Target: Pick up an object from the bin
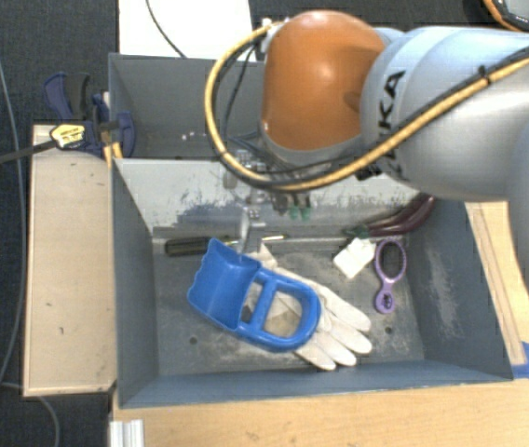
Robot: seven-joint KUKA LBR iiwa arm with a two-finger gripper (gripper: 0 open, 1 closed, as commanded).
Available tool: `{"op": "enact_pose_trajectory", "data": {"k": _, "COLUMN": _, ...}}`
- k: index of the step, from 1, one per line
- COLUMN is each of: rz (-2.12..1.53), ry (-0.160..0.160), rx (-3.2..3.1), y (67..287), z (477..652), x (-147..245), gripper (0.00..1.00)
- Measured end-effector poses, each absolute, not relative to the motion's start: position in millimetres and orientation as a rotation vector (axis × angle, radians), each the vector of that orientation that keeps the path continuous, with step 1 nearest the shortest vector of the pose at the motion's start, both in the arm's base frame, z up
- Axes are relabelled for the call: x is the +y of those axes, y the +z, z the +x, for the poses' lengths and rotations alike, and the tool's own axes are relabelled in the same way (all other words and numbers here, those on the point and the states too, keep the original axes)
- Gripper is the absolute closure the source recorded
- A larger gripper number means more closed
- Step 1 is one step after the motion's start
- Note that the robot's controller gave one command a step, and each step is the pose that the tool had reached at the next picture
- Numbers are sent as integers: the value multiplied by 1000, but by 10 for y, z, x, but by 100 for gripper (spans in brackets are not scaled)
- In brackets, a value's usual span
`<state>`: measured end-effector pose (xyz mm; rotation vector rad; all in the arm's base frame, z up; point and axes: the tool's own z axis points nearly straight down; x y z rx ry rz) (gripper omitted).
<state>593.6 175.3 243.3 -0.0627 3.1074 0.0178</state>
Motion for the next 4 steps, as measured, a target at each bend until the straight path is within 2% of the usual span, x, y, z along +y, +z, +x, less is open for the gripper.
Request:
{"op": "enact_pose_trajectory", "data": {"k": 1, "rz": -57, "ry": 16, "rx": 3114, "y": 2083, "z": 5892, "x": 1763, "gripper": 0}}
{"op": "enact_pose_trajectory", "data": {"k": 2, "rz": -29, "ry": 19, "rx": 3105, "y": 1889, "z": 5847, "x": 1519, "gripper": 0}}
{"op": "enact_pose_trajectory", "data": {"k": 3, "rz": -58, "ry": 19, "rx": 3101, "y": 1818, "z": 5854, "x": 1593, "gripper": 0}}
{"op": "enact_pose_trajectory", "data": {"k": 4, "rz": 156, "ry": 24, "rx": 3104, "y": 1072, "z": 5912, "x": 1883, "gripper": 0}}
